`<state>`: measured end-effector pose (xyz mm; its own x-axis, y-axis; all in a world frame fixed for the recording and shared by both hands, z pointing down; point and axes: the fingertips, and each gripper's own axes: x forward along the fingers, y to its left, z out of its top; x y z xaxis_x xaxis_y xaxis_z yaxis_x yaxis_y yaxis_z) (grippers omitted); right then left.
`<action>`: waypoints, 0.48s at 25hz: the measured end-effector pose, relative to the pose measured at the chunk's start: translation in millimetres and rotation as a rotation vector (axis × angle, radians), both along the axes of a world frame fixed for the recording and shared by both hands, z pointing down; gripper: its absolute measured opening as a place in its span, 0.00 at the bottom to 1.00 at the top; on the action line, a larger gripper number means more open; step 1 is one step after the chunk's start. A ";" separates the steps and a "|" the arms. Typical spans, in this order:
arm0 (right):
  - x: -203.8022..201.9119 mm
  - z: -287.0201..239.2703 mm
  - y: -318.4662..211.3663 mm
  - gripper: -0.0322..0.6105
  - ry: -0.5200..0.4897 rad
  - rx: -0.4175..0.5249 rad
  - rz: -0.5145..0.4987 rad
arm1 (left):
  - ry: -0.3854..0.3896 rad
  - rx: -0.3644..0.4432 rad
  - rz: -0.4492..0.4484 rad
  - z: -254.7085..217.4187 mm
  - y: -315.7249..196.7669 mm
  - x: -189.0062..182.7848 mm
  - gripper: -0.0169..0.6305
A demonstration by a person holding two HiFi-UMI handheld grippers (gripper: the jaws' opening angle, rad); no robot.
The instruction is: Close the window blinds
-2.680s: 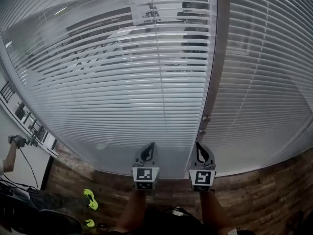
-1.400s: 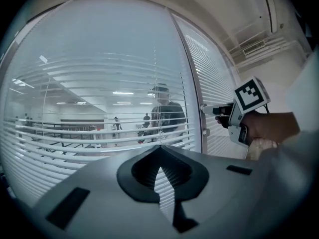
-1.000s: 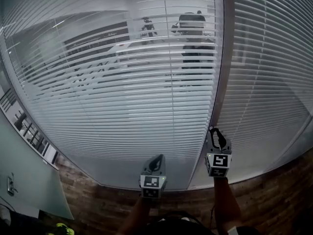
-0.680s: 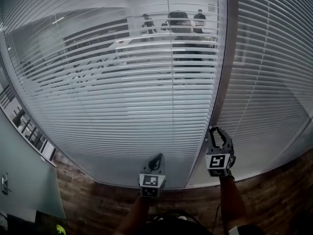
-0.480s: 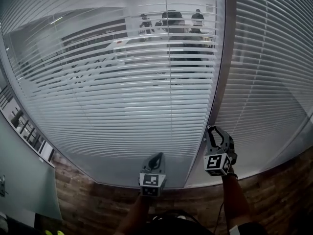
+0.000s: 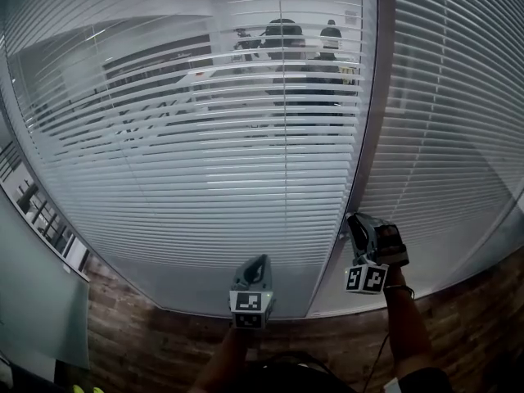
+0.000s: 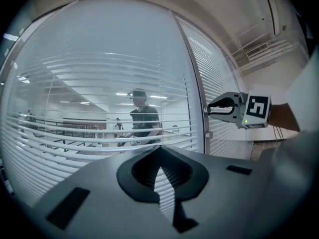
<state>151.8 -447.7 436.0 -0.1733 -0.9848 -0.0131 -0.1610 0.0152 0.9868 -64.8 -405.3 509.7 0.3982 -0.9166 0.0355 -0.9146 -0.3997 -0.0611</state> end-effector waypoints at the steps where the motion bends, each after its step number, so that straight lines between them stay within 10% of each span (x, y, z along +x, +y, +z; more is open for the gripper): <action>1: -0.2 0.2 -0.3 0.24 0.001 0.008 0.000 | 0.002 -0.013 -0.002 -0.2 1.0 -0.9 0.02; 8: -3.4 -10.3 10.7 0.28 -0.516 0.001 -0.043 | 0.006 -0.018 0.000 -5.4 2.8 0.6 0.02; 12: 3.4 -9.9 7.1 0.28 -1.107 -0.076 -0.087 | 0.014 -0.010 0.002 -6.7 4.2 0.0 0.02</action>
<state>155.2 -440.6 426.1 -0.1715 -0.9747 -0.1433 -0.9475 0.1233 0.2952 -64.8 -401.1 503.0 0.4001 -0.9156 0.0397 -0.9147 -0.4016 -0.0445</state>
